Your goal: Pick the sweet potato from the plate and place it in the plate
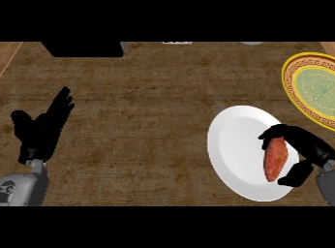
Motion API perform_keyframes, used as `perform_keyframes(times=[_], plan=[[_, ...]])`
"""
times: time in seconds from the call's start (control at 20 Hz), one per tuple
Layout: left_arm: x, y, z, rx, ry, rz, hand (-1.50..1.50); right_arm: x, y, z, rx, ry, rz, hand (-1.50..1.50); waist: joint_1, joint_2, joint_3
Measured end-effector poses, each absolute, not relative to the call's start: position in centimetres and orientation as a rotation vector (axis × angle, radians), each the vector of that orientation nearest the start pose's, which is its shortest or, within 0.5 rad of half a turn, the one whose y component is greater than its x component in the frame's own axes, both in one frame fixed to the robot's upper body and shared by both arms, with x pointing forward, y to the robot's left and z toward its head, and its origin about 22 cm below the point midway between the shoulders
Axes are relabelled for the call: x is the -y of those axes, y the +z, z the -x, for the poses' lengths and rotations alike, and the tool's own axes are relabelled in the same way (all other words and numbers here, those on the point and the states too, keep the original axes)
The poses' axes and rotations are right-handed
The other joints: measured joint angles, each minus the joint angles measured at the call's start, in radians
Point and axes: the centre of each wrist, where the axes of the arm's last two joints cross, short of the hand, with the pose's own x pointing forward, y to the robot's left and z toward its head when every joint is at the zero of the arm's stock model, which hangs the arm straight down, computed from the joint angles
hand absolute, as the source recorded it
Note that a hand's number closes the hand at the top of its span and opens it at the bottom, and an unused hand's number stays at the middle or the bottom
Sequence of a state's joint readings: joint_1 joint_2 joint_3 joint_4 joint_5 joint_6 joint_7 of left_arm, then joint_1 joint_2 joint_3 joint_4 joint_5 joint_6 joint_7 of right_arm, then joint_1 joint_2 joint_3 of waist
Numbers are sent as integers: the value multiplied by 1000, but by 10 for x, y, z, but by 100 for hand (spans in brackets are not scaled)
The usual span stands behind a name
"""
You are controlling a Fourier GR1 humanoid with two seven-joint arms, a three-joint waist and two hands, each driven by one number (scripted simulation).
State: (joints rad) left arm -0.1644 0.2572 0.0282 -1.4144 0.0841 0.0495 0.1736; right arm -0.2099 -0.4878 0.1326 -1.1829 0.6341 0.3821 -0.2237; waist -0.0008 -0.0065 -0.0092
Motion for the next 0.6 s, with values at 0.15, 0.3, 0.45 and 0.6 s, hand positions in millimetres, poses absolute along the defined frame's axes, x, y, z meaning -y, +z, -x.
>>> perform_keyframes(times=[0.15, 0.3, 0.45, 0.6], plan=[[-289, 23, -286, 1403, -80, -174, 0, 326, 0, -285, 1193, 1228, 331, 150, -1, 0, 0], [-286, 25, -285, 1406, -86, -175, 0, 325, -2, -286, 1218, 1205, 330, 150, 0, 1, 0], [-285, 21, -282, 1406, -85, -165, 0, 302, 2, -304, 1211, 1141, 393, 150, 5, 3, 2], [-282, 23, -286, 1416, -107, -155, 0, 266, 16, -339, 1186, 1040, 503, 150, 28, 11, 6]])
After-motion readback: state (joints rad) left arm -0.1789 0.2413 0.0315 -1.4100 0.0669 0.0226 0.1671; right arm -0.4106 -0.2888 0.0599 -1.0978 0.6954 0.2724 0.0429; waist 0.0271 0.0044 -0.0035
